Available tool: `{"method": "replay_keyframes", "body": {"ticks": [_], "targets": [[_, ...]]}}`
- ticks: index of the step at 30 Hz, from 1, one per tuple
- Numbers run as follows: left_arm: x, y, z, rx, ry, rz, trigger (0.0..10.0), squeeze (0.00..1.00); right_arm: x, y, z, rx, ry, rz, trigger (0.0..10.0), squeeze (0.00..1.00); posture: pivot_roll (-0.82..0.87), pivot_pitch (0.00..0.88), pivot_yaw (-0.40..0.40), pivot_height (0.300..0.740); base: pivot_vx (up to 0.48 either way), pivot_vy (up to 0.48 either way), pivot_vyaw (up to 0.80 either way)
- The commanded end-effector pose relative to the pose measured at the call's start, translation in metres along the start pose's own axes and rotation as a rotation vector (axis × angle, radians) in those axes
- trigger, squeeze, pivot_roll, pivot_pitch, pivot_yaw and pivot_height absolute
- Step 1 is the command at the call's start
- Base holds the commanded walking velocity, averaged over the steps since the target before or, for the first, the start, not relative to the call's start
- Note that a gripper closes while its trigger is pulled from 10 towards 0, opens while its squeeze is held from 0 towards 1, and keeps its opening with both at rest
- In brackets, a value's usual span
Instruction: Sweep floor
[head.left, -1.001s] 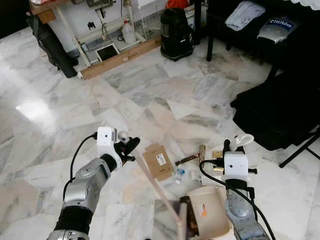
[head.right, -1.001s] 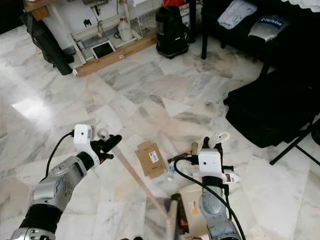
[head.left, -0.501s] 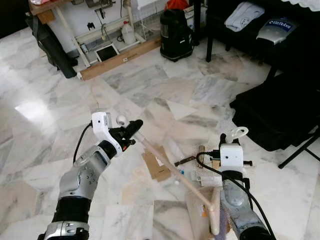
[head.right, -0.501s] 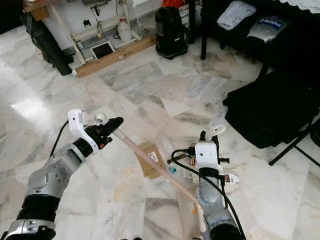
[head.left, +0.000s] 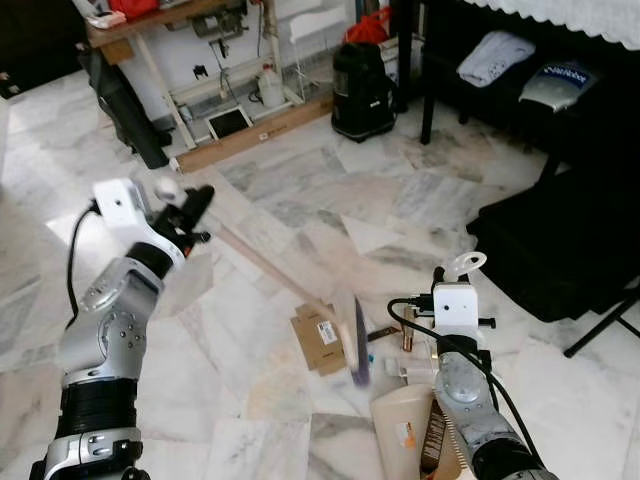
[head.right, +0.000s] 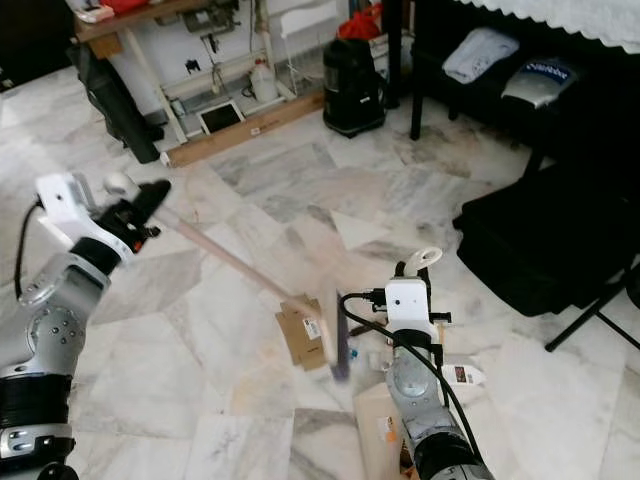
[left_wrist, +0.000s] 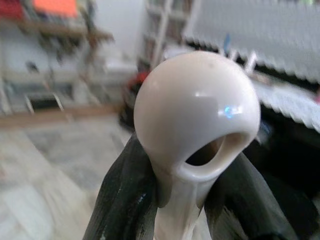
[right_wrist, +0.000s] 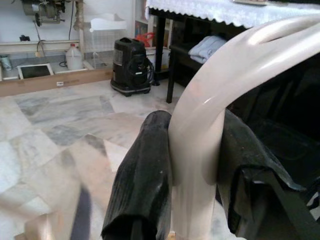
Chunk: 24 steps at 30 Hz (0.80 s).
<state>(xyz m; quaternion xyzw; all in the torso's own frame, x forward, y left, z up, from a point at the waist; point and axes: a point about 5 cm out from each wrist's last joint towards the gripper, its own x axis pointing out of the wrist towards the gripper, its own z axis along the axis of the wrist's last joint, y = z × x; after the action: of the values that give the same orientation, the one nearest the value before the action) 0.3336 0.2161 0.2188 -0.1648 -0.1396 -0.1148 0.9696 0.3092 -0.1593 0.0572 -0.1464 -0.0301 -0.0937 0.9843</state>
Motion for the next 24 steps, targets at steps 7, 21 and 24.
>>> {"method": "replay_keyframes", "body": {"ticks": [7,21,24], "targets": [[-0.003,0.012,0.006,0.160,-0.063,0.117,10.0,0.00,0.007,0.008,0.013,0.084,-0.045,0.021,10.0,0.00,0.00,0.000,0.134,0.740,0.000,0.000,0.00],[-0.020,0.008,-0.062,0.304,0.101,0.152,10.0,0.00,0.015,0.008,0.028,0.148,-0.106,0.031,10.0,0.00,-0.07,0.000,0.140,0.740,0.000,0.000,0.00],[-0.024,0.003,-0.074,0.311,0.120,0.145,10.0,0.00,0.015,0.008,0.030,0.163,-0.114,0.040,10.0,0.00,-0.07,0.000,0.132,0.740,0.000,0.000,0.00]]}}
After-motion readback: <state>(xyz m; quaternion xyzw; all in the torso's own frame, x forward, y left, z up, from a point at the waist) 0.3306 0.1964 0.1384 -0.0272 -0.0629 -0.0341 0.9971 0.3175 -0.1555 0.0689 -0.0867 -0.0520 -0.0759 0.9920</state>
